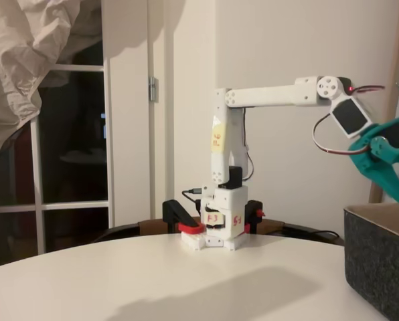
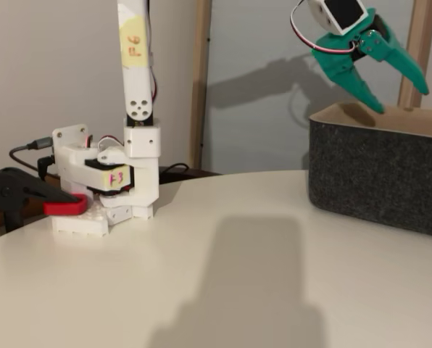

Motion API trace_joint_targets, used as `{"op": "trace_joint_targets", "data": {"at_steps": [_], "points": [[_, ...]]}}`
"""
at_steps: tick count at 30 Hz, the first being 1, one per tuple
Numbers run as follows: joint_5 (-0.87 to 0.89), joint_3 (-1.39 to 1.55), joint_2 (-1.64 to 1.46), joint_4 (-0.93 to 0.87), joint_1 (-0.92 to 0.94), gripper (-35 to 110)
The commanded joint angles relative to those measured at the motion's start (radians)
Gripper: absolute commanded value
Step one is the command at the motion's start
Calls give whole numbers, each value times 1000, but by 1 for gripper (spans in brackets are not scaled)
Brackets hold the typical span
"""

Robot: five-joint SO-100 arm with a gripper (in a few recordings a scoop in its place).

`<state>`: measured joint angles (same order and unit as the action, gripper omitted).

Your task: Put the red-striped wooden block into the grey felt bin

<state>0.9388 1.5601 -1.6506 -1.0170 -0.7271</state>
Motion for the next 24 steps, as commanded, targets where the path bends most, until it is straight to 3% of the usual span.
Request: {"op": "trace_joint_targets", "data": {"at_steps": [1, 15, 19, 24], "points": [[-38, -32, -115, -63, -32, 24], [-74, 80, -555, -399, -12, 23], [15, 143, -715, -460, 137, 19], [233, 158, -847, -552, 492, 10]]}}
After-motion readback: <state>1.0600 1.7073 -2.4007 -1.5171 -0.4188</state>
